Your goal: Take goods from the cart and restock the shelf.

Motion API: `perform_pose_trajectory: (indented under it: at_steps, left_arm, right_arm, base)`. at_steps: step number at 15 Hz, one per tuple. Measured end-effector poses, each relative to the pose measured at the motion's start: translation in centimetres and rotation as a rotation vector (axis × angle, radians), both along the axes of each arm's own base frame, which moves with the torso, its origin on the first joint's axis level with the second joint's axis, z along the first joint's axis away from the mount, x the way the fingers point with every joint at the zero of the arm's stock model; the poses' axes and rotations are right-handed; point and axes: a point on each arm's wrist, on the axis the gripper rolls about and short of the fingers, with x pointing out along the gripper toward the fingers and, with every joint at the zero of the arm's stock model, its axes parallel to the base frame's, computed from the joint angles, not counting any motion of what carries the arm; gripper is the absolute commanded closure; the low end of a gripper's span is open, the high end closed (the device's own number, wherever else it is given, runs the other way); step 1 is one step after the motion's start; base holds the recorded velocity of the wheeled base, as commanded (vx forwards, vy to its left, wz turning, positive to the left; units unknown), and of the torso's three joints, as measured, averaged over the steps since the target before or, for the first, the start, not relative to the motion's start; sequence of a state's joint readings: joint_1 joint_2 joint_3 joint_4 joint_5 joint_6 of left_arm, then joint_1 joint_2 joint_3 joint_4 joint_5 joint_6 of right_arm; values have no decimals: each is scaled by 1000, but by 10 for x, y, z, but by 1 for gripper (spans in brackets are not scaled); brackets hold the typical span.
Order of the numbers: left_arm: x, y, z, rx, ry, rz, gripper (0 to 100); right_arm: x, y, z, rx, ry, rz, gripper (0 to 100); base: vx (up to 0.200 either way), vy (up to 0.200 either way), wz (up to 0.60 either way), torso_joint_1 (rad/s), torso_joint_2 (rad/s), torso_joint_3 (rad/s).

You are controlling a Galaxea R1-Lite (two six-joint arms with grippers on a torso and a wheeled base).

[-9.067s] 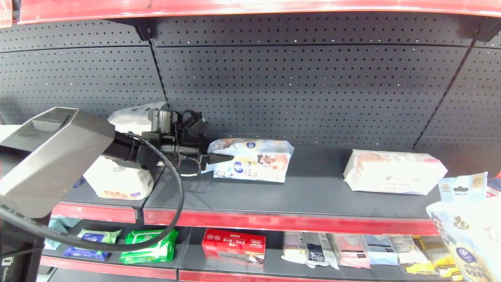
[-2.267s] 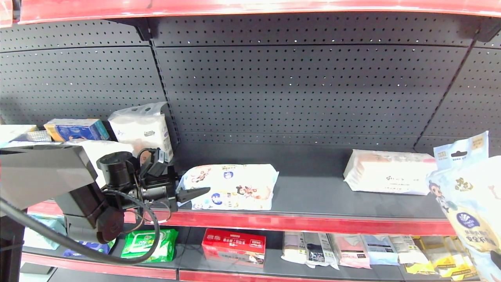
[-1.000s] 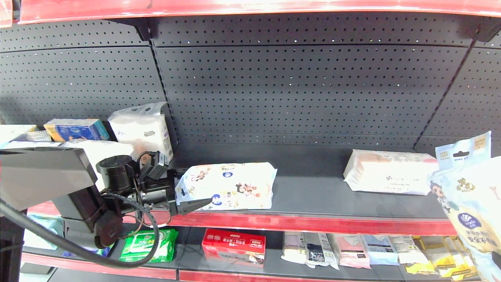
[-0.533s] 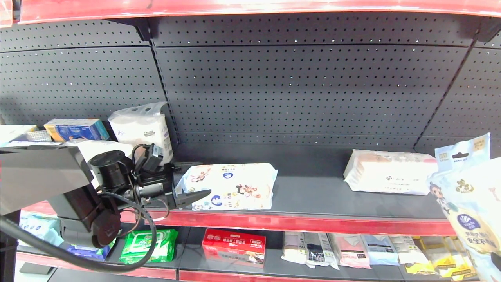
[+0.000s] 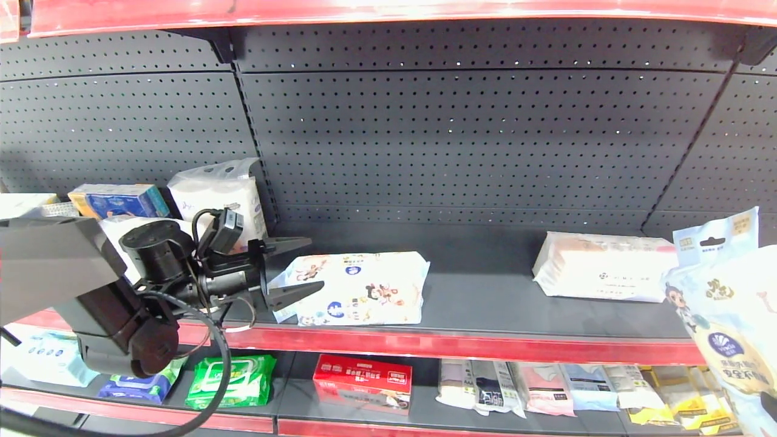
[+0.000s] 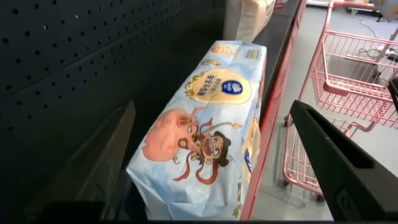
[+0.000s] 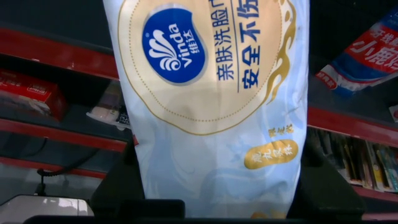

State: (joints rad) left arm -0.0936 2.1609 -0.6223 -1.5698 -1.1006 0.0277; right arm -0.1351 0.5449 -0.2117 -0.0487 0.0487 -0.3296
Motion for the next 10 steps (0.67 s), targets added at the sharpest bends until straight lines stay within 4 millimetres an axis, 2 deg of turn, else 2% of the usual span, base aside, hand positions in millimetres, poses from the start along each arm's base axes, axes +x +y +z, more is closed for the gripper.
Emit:
perform_pose_trajectory:
  at_steps: [5, 10]
  left_arm:
    - [-3, 0, 21, -25, -17, -5, 0]
    - [-1, 8, 56, -80, -44, 20, 0]
  right_arm:
    - [0, 0, 0, -1, -2, 0, 100]
    - [0, 0, 3, -6, -10, 1, 100]
  base:
    - [0, 0, 0, 0, 0, 0]
    - [0, 0, 0, 0, 0, 0]
